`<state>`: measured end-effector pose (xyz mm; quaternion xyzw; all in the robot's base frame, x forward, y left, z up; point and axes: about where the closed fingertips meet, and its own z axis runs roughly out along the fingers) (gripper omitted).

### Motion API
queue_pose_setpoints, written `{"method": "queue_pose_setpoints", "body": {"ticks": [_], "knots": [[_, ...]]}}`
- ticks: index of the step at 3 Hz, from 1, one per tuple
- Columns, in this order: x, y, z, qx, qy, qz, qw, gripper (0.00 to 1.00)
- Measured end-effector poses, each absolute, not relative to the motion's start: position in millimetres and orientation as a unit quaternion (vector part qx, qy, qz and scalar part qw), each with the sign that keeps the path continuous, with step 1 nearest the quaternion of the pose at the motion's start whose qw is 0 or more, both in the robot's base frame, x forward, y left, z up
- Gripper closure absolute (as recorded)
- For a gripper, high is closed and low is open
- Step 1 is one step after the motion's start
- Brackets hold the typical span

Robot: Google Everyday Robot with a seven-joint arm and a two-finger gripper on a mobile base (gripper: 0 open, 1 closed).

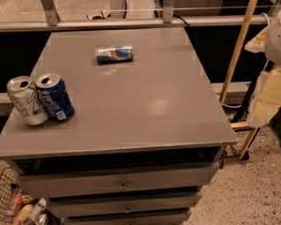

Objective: Pick redbull can

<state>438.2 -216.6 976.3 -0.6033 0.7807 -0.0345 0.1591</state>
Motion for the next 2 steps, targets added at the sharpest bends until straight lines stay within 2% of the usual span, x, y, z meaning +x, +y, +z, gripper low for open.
{"method": "queue_pose_setpoints", "body": {"ticks": [1, 2], "knots": [[438, -217, 976, -0.603, 0.781, -0.035, 0.159, 0.00], [470, -200, 978, -0.621, 0.765, -0.032, 0.170, 0.00]]}}
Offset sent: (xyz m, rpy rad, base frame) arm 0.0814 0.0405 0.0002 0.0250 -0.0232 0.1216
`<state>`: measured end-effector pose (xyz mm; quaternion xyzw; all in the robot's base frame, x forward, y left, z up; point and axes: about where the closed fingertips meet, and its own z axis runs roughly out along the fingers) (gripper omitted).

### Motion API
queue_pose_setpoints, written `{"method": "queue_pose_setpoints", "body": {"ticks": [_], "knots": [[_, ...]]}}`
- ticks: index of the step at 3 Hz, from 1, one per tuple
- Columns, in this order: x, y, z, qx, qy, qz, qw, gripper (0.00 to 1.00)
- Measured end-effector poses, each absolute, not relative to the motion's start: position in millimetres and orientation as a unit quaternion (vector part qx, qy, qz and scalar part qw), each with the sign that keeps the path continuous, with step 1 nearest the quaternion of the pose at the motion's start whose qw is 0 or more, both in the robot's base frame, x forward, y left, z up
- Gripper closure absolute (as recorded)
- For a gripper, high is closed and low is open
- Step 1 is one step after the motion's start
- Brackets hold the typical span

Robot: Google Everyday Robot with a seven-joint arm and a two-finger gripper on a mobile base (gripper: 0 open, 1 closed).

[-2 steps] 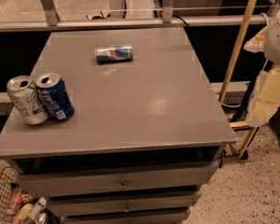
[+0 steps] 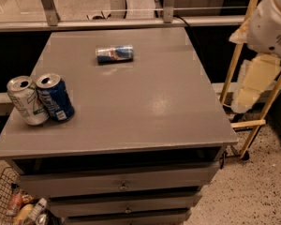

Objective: Pick redbull can

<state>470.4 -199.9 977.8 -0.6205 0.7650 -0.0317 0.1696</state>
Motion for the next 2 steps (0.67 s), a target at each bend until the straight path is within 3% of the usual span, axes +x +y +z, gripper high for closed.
{"method": "queue_pose_setpoints", "body": {"ticks": [2], "knots": [[591, -111, 971, -0.674, 0.705, -0.002, 0.222, 0.00]]}}
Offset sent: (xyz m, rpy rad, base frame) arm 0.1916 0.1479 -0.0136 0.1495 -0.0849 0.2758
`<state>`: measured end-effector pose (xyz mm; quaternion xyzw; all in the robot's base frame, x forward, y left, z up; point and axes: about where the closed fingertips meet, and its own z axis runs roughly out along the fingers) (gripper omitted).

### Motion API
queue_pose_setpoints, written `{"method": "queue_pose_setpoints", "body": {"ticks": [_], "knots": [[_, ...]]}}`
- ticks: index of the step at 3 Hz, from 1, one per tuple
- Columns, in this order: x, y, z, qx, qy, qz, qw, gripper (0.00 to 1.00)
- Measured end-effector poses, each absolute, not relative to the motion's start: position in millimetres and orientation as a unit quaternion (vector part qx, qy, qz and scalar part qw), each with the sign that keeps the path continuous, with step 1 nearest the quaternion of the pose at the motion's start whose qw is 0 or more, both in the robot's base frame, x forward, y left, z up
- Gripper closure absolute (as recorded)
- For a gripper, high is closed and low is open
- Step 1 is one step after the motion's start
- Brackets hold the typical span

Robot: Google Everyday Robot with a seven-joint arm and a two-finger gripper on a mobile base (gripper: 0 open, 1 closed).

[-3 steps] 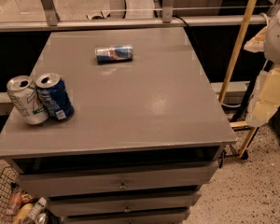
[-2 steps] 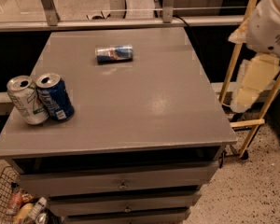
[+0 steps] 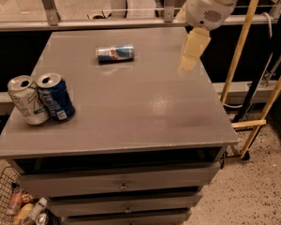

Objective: Pick redbull can

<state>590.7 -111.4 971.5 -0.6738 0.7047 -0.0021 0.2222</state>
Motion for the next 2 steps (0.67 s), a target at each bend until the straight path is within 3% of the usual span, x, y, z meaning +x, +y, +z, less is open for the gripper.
{"method": "queue_pose_setpoints", "body": {"ticks": [1, 2], "knots": [[648.2, -64.7, 956.8, -0.683, 0.687, 0.029, 0.247, 0.00], [648.2, -64.6, 956.7, -0.683, 0.687, 0.029, 0.247, 0.00]]}}
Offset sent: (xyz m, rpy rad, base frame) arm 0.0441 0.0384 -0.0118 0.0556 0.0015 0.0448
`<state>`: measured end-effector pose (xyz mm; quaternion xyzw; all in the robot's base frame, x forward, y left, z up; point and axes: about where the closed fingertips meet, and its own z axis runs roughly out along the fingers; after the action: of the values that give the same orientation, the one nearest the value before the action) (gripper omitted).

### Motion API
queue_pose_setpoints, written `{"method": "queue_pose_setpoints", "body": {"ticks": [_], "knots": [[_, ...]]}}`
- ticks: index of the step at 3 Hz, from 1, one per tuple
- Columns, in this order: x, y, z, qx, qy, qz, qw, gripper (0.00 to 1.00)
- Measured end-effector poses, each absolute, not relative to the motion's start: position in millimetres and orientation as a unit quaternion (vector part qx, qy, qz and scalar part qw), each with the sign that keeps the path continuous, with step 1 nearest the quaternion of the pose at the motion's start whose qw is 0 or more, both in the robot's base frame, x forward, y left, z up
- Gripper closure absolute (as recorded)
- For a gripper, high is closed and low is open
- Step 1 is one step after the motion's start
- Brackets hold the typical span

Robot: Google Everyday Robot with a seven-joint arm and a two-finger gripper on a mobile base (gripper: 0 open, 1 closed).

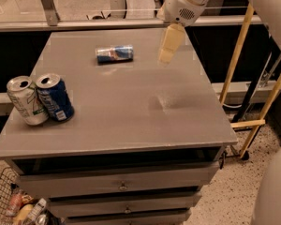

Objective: Pick redbull can

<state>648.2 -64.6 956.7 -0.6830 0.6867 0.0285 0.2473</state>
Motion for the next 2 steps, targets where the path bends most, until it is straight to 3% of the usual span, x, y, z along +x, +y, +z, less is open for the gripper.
{"method": "queue_pose_setpoints", "body": {"ticks": [2], "knots": [[702, -18, 916, -0.663, 0.693, 0.058, 0.277, 0.00]]}}
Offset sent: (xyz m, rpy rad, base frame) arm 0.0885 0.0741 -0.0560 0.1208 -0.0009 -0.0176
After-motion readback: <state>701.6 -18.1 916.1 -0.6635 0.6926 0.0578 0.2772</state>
